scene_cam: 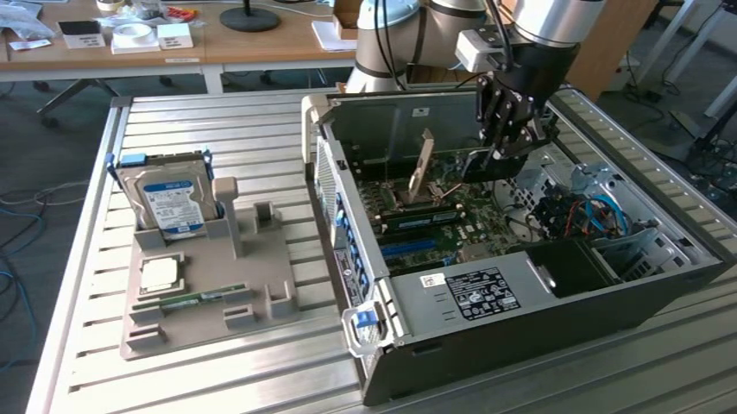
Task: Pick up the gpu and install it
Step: 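Insert the gpu into the slot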
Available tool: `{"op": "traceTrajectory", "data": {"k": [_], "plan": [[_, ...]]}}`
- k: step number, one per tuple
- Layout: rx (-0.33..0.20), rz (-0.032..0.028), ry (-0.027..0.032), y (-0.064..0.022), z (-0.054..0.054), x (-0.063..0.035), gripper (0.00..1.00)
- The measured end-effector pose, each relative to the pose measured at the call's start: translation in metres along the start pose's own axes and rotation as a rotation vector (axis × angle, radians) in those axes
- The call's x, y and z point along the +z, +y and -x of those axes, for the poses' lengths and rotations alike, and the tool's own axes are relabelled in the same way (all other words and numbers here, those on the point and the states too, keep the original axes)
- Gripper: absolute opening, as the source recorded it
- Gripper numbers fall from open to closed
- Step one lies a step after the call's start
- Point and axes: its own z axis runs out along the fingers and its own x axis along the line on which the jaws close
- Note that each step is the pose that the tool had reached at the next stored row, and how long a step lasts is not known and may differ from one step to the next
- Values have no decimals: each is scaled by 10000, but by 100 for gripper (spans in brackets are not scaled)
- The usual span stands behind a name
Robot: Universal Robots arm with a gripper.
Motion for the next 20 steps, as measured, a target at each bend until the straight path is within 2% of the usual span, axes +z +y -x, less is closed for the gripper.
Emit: {"op": "traceTrajectory", "data": {"k": [20], "plan": [[0, 1, 0, 3, -2, 31, 27]]}}
